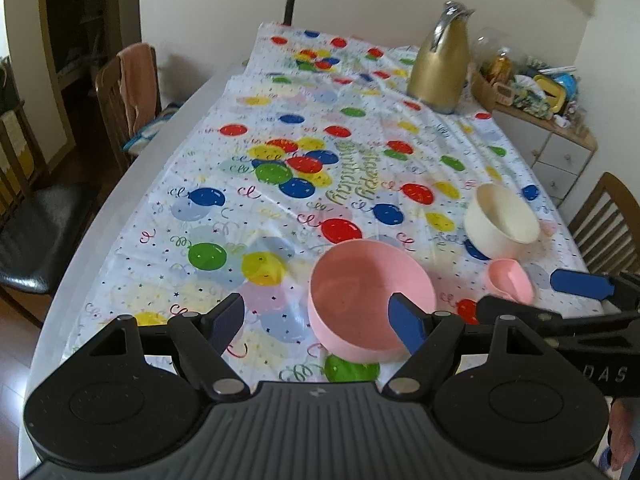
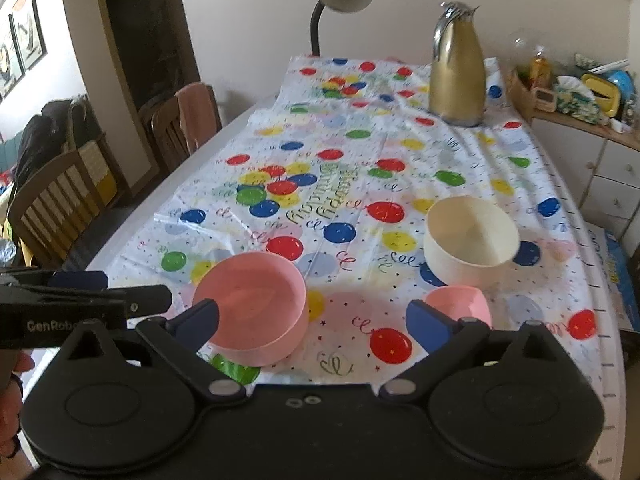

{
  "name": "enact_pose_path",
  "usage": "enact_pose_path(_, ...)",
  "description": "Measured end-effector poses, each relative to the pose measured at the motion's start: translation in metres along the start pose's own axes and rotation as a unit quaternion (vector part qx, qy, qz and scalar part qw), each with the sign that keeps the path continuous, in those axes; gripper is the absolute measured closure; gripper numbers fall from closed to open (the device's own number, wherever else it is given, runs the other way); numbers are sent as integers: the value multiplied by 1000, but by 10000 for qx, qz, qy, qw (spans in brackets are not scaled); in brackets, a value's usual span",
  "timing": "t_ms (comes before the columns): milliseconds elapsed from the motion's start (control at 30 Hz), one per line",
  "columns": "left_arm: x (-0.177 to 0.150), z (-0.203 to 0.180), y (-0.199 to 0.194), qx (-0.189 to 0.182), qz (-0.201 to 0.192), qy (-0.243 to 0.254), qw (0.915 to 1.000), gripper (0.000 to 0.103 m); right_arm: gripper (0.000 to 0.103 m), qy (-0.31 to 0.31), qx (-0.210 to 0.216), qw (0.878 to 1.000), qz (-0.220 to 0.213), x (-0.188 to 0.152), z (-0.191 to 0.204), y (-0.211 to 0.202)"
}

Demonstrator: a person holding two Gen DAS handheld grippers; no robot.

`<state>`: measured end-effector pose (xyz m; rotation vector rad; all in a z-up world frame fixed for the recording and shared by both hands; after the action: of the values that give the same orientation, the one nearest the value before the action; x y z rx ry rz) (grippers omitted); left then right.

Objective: Organize plates and bowls
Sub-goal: 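Move the left gripper to the pink bowl rim and close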

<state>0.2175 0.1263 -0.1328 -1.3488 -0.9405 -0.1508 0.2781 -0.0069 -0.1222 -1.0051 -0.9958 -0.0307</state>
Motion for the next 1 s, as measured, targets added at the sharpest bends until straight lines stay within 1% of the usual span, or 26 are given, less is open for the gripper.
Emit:
enact_pose_path(67, 3, 2, 12, 57, 71, -30, 10000, 24, 10, 13, 123, 9997, 189, -1, -2, 14)
enact_pose_path(200, 5, 4, 34, 179, 256, -64, 9995, 24, 14, 59, 163, 9986, 492, -6, -9, 39)
enact_pose_path(267, 4, 4, 44, 216, 356, -106, 9991, 24, 21, 102, 206, 9975, 665, -9, -12, 51)
enact_pose_path(300, 3, 4, 48, 221, 390, -124, 9989, 24, 21, 145, 219, 9969, 738, -10, -13, 56)
enact_pose_path(400, 1, 2, 59, 276, 486, -158, 9983, 24, 25, 243, 282, 9958, 838, -9, -15, 67)
enact_pose_path(433, 0, 2, 63, 326, 507, -166, 9980, 24, 29, 252, 308, 9954, 866, -9, -15, 70)
enact_pose_path(500, 0, 3, 69, 355, 560, -235, 9975, 24, 32, 241, 331, 9950, 911, -8, -15, 76)
enact_pose_path(533, 0, 4, 72, 357, 580, -284, 9973, 24, 35, 242, 338, 9947, 943, -7, -15, 80)
enact_pose_path(600, 0, 7, 77, 424, 583, -345, 9968, 24, 45, 291, 410, 9934, 1028, -8, -16, 86)
enact_pose_path(633, -1, 8, 79, 477, 587, -373, 9964, 25, 54, 322, 447, 9925, 1090, -9, -16, 90)
enact_pose_path(667, -1, 10, 81, 493, 595, -400, 9962, 25, 57, 352, 466, 9917, 1143, -10, -17, 94)
enact_pose_path(700, -1, 10, 82, 473, 602, -422, 9962, 25, 57, 386, 460, 9911, 1186, -10, -18, 96)
enact_pose_path(733, -1, 10, 83, 452, 616, -435, 9961, 28, 58, 429, 453, 9906, 1221, -11, -18, 99)
enact_pose_path(767, -1, 9, 84, 409, 633, -439, 9962, 36, 61, 453, 474, 9901, 1242, -11, -18, 101)
enact_pose_path(833, -3, 5, 86, 287, 697, -425, 9962, 45, 67, 457, 529, 9891, 1293, -12, -17, 102)
enact_pose_path(900, -5, 2, 88, 236, 735, -421, 9961, 50, 71, 436, 523, 9891, 1309, -11, -14, 103)
enact_pose_path(967, -7, 0, 89, 190, 781, -454, 9957, 68, 79, 432, 521, 9888, 1329, -11, -13, 104)
enact_pose_path(1000, -8, 0, 90, 175, 817, -485, 9953, 70, 81, 436, 515, 9886, 1344, -12, -12, 104)
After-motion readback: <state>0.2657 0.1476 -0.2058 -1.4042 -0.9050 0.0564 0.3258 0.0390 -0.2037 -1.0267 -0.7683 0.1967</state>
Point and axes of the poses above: each gripper's, at about its wrist camera, not at the fingertips, and y roughly the way its jaws point, z to its left, x to its top, the point moved 9 cm from there along y, roughly the way its jaws point, and after that the axes turned 3 degrees about x, right-handed, at the moved point
